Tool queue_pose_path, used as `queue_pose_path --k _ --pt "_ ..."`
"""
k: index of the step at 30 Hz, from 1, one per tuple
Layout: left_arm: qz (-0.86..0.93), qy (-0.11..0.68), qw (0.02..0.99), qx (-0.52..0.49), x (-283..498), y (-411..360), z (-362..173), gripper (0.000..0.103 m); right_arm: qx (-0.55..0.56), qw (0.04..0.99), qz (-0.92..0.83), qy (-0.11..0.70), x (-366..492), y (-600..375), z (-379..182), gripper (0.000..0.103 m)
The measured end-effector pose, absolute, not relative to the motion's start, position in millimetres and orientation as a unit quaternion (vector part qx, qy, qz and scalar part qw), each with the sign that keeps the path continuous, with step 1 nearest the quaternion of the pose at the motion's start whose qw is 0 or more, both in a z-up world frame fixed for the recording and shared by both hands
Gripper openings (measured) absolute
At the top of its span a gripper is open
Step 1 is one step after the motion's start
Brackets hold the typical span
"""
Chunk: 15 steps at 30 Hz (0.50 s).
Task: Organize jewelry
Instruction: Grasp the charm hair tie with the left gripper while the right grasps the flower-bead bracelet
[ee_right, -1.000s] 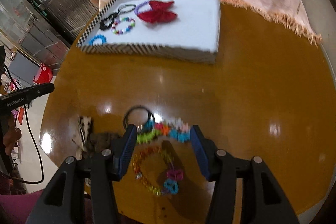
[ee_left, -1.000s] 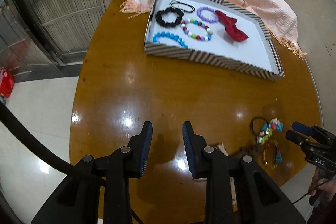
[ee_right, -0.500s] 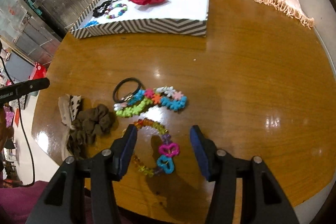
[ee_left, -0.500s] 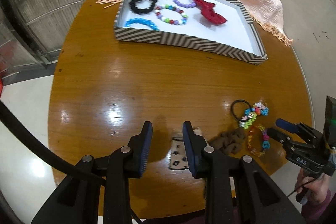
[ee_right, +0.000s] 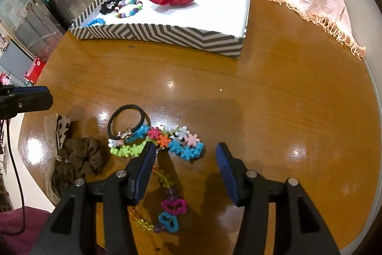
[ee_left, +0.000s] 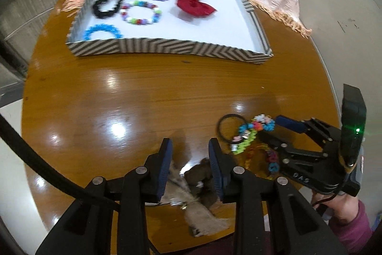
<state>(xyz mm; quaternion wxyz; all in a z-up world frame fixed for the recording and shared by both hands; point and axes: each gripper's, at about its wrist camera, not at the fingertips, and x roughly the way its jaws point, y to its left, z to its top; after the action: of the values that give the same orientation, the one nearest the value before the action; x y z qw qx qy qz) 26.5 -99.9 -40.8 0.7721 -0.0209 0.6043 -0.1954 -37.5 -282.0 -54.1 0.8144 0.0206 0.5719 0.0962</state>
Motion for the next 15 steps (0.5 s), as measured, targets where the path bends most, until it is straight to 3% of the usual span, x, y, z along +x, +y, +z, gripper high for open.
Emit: queue_pose_path --k 6,15 --pt "-0.218 0.636 0.740 -0.026 34 -125 -55 0.032 0.011 0.816 0.105 0.569 -36 -280 -56 0.055" --pt "-0.190 0.699 0.678 -0.125 50 -126 -81 0.032 0.001 0.818 0.111 0.565 -37 -281 -57 0.055"
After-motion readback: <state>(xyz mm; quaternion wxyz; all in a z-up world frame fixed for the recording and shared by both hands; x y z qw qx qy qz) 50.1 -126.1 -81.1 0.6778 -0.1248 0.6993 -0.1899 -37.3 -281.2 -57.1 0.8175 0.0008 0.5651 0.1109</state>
